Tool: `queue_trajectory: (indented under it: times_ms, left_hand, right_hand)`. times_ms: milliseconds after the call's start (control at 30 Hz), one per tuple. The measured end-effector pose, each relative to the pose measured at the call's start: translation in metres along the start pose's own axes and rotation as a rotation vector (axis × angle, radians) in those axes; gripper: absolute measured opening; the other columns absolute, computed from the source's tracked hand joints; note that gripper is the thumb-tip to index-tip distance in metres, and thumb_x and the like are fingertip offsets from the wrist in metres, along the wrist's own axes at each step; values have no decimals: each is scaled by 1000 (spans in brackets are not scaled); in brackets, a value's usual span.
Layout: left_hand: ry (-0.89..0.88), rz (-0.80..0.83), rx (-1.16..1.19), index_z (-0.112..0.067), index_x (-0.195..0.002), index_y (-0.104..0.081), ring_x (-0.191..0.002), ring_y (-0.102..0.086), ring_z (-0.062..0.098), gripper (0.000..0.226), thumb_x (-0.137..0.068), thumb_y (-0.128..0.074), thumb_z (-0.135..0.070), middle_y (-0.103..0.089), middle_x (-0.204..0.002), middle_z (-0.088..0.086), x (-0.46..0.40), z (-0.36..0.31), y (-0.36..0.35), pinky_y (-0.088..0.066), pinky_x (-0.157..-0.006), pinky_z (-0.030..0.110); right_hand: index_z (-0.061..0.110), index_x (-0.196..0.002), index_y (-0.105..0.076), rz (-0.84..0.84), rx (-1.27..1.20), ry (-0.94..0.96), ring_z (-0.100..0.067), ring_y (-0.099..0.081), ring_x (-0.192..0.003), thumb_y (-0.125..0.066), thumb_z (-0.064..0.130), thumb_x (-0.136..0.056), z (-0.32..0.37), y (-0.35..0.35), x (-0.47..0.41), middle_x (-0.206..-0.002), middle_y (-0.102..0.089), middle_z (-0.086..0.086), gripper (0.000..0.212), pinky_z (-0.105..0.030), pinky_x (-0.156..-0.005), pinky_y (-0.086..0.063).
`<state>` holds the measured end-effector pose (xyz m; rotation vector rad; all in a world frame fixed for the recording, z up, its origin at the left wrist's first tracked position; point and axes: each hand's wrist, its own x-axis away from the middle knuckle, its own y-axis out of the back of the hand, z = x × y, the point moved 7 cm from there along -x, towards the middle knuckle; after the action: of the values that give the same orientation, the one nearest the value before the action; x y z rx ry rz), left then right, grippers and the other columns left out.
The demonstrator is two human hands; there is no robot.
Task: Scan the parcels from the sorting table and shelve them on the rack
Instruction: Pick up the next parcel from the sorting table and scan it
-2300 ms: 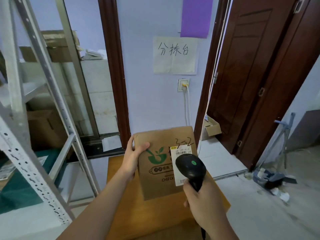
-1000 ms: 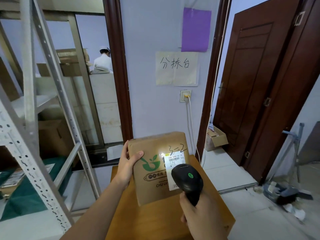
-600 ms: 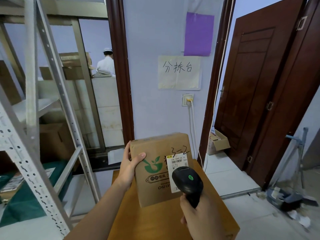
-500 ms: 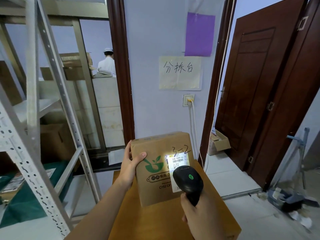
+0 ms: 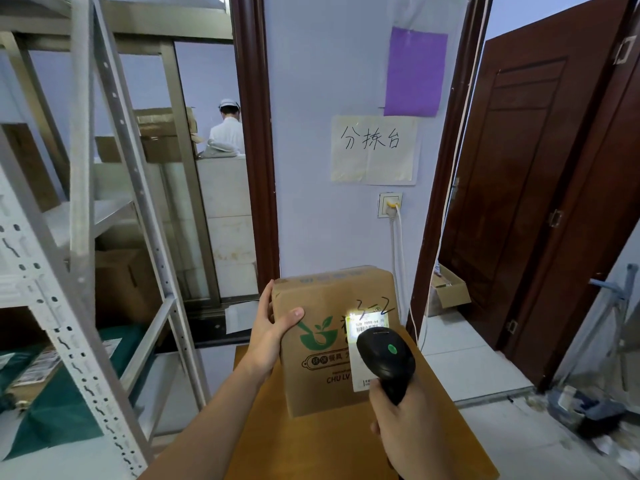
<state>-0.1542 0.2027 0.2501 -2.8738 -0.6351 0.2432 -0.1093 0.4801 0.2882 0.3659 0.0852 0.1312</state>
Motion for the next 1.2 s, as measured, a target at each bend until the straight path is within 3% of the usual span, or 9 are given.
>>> queue_trajectory:
  times_ms: [167,367,567,733,800,933,1200]
  left_hand:
    - [-6,-10,5,-41,-160,-34,-118,-72,36,126,-54,-100,-58,-60,-144,13,-2,0,5,-60,-96,59]
    - [-8,-25,-7,-42,-160,-33,-118,-72,37,126,-54,-100,-59,-60,-143,13,-5,-1,9,-61,-95,59]
    - [-18,-42,-10,-43,-159,-33,-118,-71,35,117,-60,-96,-50,-59,-144,11,-12,-5,19,-62,-94,58]
    - [-17,-51,9,-44,-159,-33,-116,-72,35,118,-59,-95,-49,-61,-141,9,-12,-4,28,-62,-93,58]
    - [-13,-42,15,-44,-158,-35,-117,-72,36,118,-58,-97,-51,-62,-140,9,-11,-3,31,-62,-93,59]
    - [-5,-31,25,-42,-158,-35,-117,-72,36,118,-58,-97,-50,-62,-140,10,-10,1,36,-62,-93,58]
    - [41,-1,41,-48,-153,-39,-118,-70,41,110,-61,-99,-47,-62,-141,12,3,18,49,-60,-93,63]
  right_hand:
    - [23,-133,-50,-10,42,-29,-7,-66,-50,-68,21,-92,-5,-6,-4,-82,-68,-3,44,-11,-42,-47]
    - [21,-117,-58,-12,138,-33,-11,-68,-65,-67,27,-93,-10,-8,-7,-79,-67,0,26,-17,-58,-55]
    - [22,-107,-58,11,128,-53,-10,-68,-61,-67,23,-93,-7,-10,-3,-80,-67,-2,16,-9,-48,-47]
    - [29,-107,-54,-27,198,-42,-11,-69,-75,-68,26,-91,-3,-9,-3,-84,-67,2,21,-27,-74,-61]
    - [34,-107,-50,-13,197,-25,-11,-68,-73,-67,26,-92,1,-10,-4,-84,-67,2,23,-23,-70,-60]
    - [25,-103,-55,26,144,-61,-10,-66,-53,-66,23,-94,5,-21,0,-75,-68,-3,14,-10,-47,-48]
    - [20,-91,-59,60,128,-119,-8,-63,-45,-67,21,-93,4,-45,17,-59,-66,-6,9,-10,-43,-44]
